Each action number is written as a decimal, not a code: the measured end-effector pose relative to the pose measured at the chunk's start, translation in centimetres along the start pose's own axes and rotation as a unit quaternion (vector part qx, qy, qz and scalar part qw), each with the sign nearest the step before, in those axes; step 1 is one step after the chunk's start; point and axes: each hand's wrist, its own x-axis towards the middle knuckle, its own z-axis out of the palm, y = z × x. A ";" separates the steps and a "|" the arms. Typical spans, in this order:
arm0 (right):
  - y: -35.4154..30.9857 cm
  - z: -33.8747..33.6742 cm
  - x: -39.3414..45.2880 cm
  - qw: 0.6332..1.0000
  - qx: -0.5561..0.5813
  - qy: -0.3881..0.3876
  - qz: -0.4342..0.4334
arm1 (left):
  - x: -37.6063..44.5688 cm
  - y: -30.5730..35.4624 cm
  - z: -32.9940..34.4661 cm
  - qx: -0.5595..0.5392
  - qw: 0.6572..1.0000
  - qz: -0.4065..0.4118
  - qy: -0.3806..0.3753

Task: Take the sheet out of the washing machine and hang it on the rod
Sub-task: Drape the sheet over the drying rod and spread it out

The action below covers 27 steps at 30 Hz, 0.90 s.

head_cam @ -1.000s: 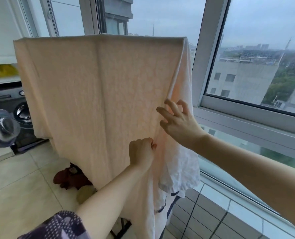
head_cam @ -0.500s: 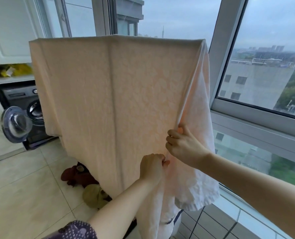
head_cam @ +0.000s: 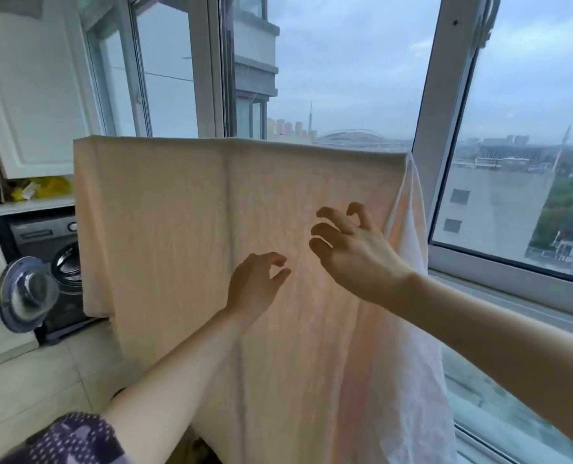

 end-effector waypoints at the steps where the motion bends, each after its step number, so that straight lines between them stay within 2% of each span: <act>1: 0.5 -0.1 1.3 1.000 -0.010 0.011 0.008 | 1.5 -0.1 -1.1 -0.009 0.999 0.006 0.034; 5: 2.5 -0.1 6.2 0.994 -0.071 0.060 0.053 | 7.3 -1.1 -5.2 -0.027 0.984 0.040 0.170; 8: 3.5 -0.1 9.2 0.987 -0.110 0.068 0.092 | 10.7 -2.3 -7.3 -0.047 0.973 0.047 0.220; 12: 4.5 1.0 12.7 0.981 -0.123 0.030 0.149 | 15.2 -4.1 -8.7 -0.031 0.972 0.109 0.205; 16: 4.5 2.3 13.9 0.985 -0.085 0.003 0.148 | 19.0 -4.8 -9.4 -0.048 0.967 0.177 0.176; 20: 4.6 3.1 14.3 0.978 -0.102 0.018 0.180 | 21.6 -6.2 -10.1 -0.081 0.954 0.228 0.179; 27: 3.7 3.2 17.0 0.972 -0.118 0.057 0.197 | 23.4 -7.7 -12.4 -0.026 0.938 0.266 0.220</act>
